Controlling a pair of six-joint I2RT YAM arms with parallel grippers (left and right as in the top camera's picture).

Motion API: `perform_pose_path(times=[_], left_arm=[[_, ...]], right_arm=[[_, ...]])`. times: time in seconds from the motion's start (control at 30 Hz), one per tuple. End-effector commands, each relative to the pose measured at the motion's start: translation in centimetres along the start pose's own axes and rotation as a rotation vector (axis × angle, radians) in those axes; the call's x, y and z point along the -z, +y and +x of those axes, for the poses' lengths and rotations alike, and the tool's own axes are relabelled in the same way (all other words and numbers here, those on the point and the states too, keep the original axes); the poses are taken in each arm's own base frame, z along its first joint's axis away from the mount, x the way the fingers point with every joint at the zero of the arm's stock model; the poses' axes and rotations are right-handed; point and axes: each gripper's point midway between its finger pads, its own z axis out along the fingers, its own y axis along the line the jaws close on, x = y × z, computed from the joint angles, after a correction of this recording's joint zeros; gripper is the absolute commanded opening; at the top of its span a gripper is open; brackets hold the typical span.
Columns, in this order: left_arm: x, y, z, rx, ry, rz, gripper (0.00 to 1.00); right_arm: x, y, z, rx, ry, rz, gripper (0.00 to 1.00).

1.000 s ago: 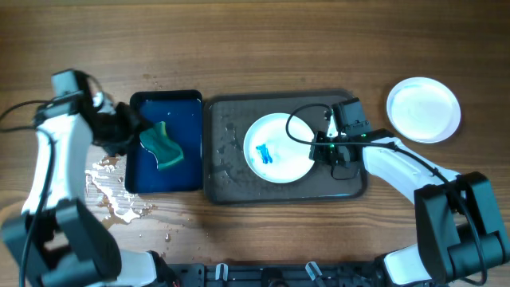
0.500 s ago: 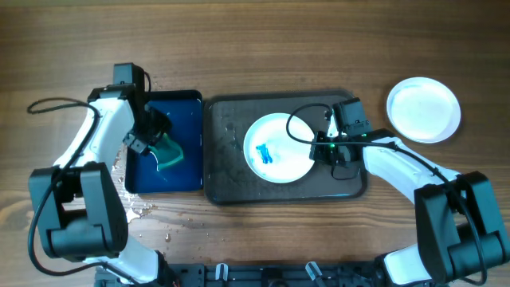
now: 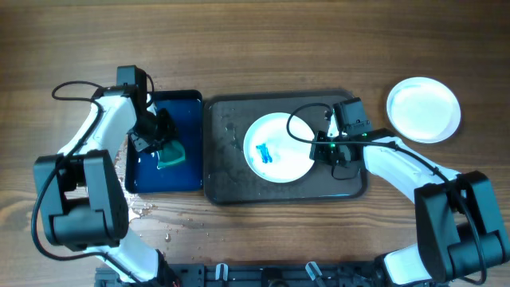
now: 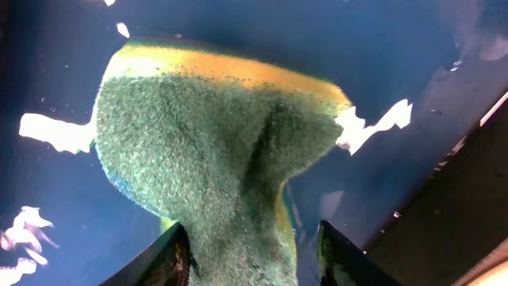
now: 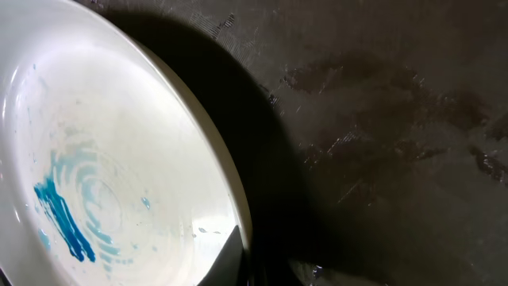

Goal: Clean dirty plates on tray and stack at the side
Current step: 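Grasp the sponge in the blue tray with the left gripper and lift it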

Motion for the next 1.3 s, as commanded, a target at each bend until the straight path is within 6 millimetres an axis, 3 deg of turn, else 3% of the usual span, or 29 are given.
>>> perform_pose_path(times=[0.0,0.07,0.1,0.13,0.23,0.33,0.53,0.63,0.77,1.17,1.23,1.27], left_arm=[[-1.6,0.7,0.3,0.002,0.042,-0.037,0.38],[-1.7,0.6,-0.6,-0.004,0.006,-0.041,0.32],[-1.7,0.5,-1.1,-0.001,-0.012,-0.032,0.10],[-1.7,0.4,-1.5,0.023,-0.028,-0.025,0.04],[-1.2,-0.9,-1.9,0.026,-0.043,0.016,0.04],[1.4,-3.0,-1.7,-0.063,-0.144,-0.020,0.04],[9.7,-2.6,-1.0,-0.059,-0.540,-0.343,0.04],[12.3,-0.8,-1.0,0.018,-0.701,-0.516,0.04],[14.2,-0.5,-1.6,0.088,-0.842,-0.572,0.04],[15.3,-1.4,-1.6,0.059,-0.925,-0.601,0.04],[13.3,-2.2,-0.9,0.046,-0.810,-0.515,0.04],[11.1,-3.1,-0.1,0.023,-0.677,-0.423,0.04]], right_arm=[[-1.3,-1.9,2.3,-0.009,0.082,0.061,0.04],[-1.3,-1.9,2.3,-0.010,0.083,0.060,0.04],[-1.3,-1.8,2.3,-0.010,0.086,0.054,0.04],[-1.3,-1.7,2.4,-0.010,0.090,0.047,0.04],[-1.3,-1.6,2.5,-0.011,0.094,0.041,0.04],[-1.3,-1.6,2.7,-0.014,0.105,0.042,0.04],[-1.3,-1.7,2.8,-0.013,0.108,0.044,0.04],[-1.2,-1.5,3.0,-0.015,0.120,0.031,0.04],[-1.2,-1.5,3.0,-0.015,0.120,0.031,0.04],[-1.3,-1.4,2.9,-0.015,0.115,0.029,0.04],[-1.3,-1.4,2.9,-0.015,0.115,0.028,0.04],[-1.3,-1.4,2.9,-0.015,0.114,0.028,0.04]])
